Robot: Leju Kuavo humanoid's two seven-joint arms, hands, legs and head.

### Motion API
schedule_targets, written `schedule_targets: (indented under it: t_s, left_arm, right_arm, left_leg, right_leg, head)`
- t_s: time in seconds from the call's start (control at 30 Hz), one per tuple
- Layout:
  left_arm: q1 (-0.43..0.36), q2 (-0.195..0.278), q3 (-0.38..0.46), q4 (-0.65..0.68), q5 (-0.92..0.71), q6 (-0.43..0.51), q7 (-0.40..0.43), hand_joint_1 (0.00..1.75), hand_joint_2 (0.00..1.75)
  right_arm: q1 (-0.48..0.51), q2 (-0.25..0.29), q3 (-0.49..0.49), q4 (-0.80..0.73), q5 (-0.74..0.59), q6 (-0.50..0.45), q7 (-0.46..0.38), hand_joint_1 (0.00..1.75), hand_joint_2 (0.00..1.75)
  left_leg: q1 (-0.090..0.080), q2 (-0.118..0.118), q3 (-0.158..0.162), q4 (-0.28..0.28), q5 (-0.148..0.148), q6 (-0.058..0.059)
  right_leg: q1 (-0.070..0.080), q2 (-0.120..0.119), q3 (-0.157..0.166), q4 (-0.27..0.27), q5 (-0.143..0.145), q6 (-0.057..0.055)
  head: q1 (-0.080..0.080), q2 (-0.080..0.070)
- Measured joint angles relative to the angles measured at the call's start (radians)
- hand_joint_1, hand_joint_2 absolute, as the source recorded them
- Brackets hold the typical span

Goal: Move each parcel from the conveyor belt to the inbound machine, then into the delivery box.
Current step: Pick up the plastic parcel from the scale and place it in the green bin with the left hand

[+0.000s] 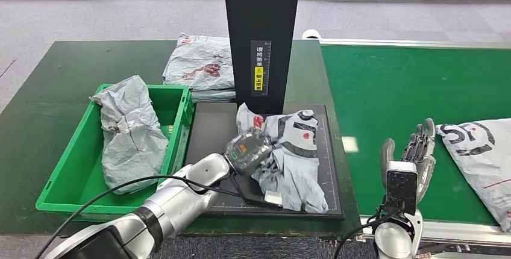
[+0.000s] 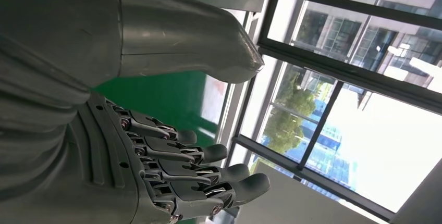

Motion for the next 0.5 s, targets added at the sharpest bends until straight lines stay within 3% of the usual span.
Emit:
schedule_targets:
  t_s: [0.17, 0.37, 0.5]
  left_arm:
    - [-0.001, 0.059, 0.160, -0.152, -0.102, 0.008, 0.056, 1.75, 1.75]
    - [0.003, 0.101, 0.288, -0.256, -0.216, 0.077, 0.133, 1.75, 1.75]
    - [0.016, 0.177, 0.402, -0.380, -0.320, 0.136, 0.203, 1.75, 1.75]
  right_arm:
    - [0.000, -0.003, 0.000, 0.000, -0.027, -0.016, 0.004, 0.00, 1.75]
    - [-0.001, -0.009, 0.001, 0.001, -0.048, -0.017, 0.004, 0.00, 1.75]
    - [0.000, -0.010, 0.002, 0.003, -0.067, -0.018, -0.007, 0.00, 1.75]
  left_leg:
    - [0.000, 0.000, 0.000, 0.000, 0.001, -0.001]
    - [0.000, 0.000, -0.001, 0.000, 0.001, -0.001]
    - [0.000, 0.001, -0.001, 0.000, 0.001, -0.001]
  right_leg:
    - [0.000, 0.000, -0.001, 0.000, 0.000, 0.000]
    - [0.000, 0.000, -0.001, 0.000, 0.000, 0.000]
    - [0.000, 0.002, -0.001, 0.001, 0.000, 0.000]
  head:
    - [0.000, 0.000]
    - [0.000, 0.000]
    - [0.000, 0.000]
